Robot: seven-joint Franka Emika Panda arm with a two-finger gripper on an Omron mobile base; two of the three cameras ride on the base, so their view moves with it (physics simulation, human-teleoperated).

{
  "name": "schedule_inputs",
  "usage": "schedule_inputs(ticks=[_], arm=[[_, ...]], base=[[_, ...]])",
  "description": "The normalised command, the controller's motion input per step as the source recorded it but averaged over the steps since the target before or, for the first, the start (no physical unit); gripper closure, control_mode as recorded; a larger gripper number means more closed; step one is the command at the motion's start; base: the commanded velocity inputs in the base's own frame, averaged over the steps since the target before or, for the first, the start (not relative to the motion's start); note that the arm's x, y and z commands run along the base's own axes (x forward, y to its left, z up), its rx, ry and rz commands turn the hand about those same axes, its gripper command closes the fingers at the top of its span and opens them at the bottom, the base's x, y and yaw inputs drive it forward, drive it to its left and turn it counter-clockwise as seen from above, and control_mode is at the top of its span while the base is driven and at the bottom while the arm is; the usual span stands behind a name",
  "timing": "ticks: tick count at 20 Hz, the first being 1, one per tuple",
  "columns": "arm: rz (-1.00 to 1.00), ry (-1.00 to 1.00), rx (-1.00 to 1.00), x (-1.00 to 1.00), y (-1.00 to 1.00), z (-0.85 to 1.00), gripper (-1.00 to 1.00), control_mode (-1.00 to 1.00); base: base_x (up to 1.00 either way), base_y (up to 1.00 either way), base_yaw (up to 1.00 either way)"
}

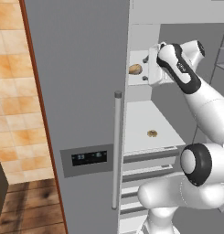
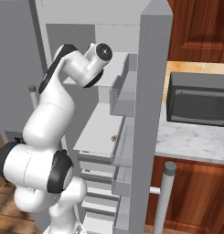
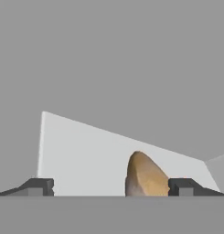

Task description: Move the mushroom and chicken breast from the top shelf to the second highest shelf to make space. Then, place the pitcher from the counter on the cleared top shelf.

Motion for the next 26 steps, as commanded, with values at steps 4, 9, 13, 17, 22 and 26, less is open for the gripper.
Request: schedule_inputs(ticks=[4, 9, 13, 17, 22, 26], arm=[[0.01, 0.0, -0.01, 0.4, 0.0, -0.08, -1.0, -1.0], [0.01, 0.0, -0.01, 0.4, 0.0, -0.08, -1.0, -1.0], [0.0, 0.0, -0.01, 0.42, 0.0, -0.06, -1.0, -1.0], [0.0, 0.0, -0.01, 0.41, 0.01, -0.06, -1.0, -1.0], [0.01, 0.01, -0.02, 0.37, 0.03, -0.09, -1.0, -1.0], [0.02, 0.03, -0.04, 0.29, 0.1, -0.19, -1.0, -1.0]], base=[[0.0, 0.0, 0.0], [0.0, 0.0, 0.0], [0.0, 0.0, 0.0], [0.0, 0.0, 0.0], [0.0, 0.0, 0.0], [0.0, 0.0, 0.0]])
